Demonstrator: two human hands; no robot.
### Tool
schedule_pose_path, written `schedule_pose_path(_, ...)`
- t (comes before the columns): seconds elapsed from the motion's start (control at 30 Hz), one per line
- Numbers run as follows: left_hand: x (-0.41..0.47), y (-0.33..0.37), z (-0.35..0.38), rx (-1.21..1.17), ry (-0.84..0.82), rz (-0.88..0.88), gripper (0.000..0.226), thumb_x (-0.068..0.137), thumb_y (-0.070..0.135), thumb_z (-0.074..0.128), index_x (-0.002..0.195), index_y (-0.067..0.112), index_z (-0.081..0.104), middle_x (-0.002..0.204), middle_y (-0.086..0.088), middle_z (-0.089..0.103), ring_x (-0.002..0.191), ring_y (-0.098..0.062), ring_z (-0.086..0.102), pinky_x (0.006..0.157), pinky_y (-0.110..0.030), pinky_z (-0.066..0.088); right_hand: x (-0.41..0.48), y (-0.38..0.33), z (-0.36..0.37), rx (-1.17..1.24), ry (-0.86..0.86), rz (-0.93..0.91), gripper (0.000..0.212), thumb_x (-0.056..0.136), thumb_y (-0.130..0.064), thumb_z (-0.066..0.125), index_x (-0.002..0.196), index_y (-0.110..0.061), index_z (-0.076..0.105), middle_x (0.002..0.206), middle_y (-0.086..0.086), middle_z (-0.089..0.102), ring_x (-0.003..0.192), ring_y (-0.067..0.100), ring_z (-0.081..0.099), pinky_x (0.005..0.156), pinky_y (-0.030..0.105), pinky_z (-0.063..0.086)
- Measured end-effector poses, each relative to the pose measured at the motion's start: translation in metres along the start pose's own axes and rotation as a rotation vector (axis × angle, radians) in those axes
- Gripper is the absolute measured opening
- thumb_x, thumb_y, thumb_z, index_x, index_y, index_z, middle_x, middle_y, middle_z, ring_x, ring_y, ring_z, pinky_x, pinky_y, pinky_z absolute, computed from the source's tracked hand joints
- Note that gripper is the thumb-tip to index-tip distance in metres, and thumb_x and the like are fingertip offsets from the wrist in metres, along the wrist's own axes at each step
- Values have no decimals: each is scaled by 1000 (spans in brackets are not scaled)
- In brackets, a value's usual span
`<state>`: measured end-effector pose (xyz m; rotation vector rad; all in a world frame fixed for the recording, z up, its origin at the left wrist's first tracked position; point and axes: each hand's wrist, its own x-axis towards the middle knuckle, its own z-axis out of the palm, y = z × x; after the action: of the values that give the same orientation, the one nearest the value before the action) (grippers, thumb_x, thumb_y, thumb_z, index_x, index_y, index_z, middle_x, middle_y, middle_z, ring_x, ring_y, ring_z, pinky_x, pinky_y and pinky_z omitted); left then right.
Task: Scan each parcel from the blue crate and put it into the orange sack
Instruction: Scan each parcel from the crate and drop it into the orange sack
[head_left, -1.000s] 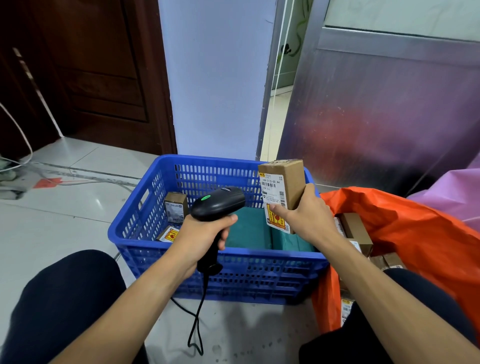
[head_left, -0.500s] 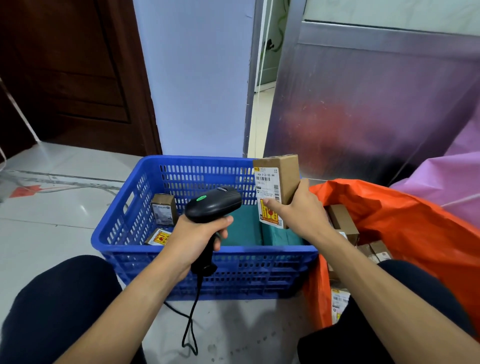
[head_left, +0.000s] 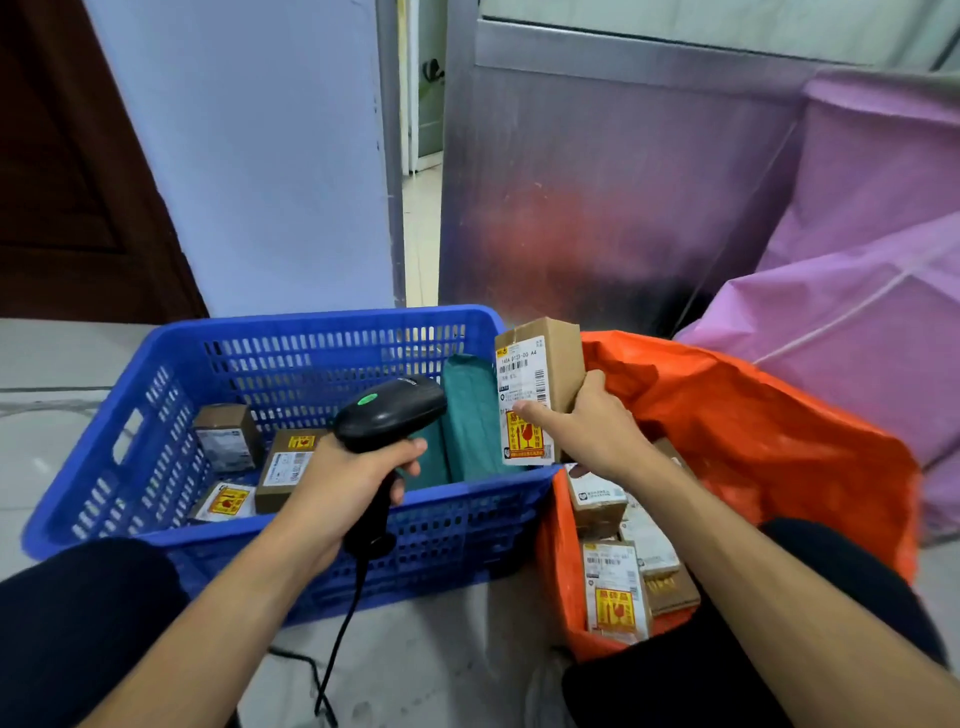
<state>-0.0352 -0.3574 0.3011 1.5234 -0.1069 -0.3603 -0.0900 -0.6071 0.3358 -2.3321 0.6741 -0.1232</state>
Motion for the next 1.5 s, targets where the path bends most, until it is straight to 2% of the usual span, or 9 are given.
schedule_pose_path(0.23,11,-11,43,-13,-26,-25,7,84,12,84,79,12,79,84,-28,74,56,-22,59,71,-40,51,-4,54,-24,-21,23,108,82,73,-74,71,123,-19,38,111,-1,62,89,19,68,68,47,64)
schedule_pose_path(0.33,15,-18,61,-54,-43,-54,13,84,17,84,93,9,78,87,-20,78,61,-23,66,78,-43,57,-3,77,-34,-8,51,144,79,70,-72,71,120,-20,38,113,2,63,96,24,67,76,51,62)
schedule_pose_path(0.57,25,-48,91,-40,-84,-197,16,89,17,80,96,4,73,68,-11,62,53,-23,60,58,-32,54,4,122,-71,156,137,240,81,63,-58,68,127,-21,36,117,1,63,103,26,66,89,53,58)
schedule_pose_path(0.77,16,-56,116,24,-180,-270,9,90,10,78,92,5,72,68,-10,63,52,-22,57,63,-37,51,12,162,-76,339,164,418,80,67,-46,68,132,-16,33,122,7,61,106,27,66,93,52,57)
schedule_pose_path(0.97,-3,-57,130,68,-267,-353,9,91,8,76,86,5,69,69,-12,61,55,-24,57,63,-37,48,22,202,-57,394,234,575,95,49,-56,68,128,-8,49,115,7,66,103,29,69,88,49,60)
schedule_pose_path(1.1,-2,-64,127,77,-276,-366,11,89,9,78,88,2,69,74,-16,60,58,-27,56,68,-41,48,25,228,-45,397,257,677,65,67,-49,77,115,-7,68,107,9,75,92,26,72,85,44,62)
schedule_pose_path(1.2,-1,-65,127,65,-285,-370,13,86,11,80,90,2,71,74,-17,60,58,-26,56,69,-42,48,20,239,-36,322,312,773,86,59,-75,65,114,-10,70,110,10,74,99,33,71,91,47,58)
schedule_pose_path(1.4,0,-59,134,34,-372,-376,47,74,28,81,110,-3,75,78,-20,69,63,-27,63,61,-31,55,29,249,-23,252,311,815,79,76,-73,61,124,-10,65,118,11,72,104,35,70,94,45,56)
schedule_pose_path(1.5,3,-57,138,28,-406,-365,76,45,53,100,101,6,81,82,-22,74,64,-26,68,59,-28,59,37,256,-12,252,252,792,71,76,-66,63,121,-11,65,111,10,74,98,35,73,90,48,59)
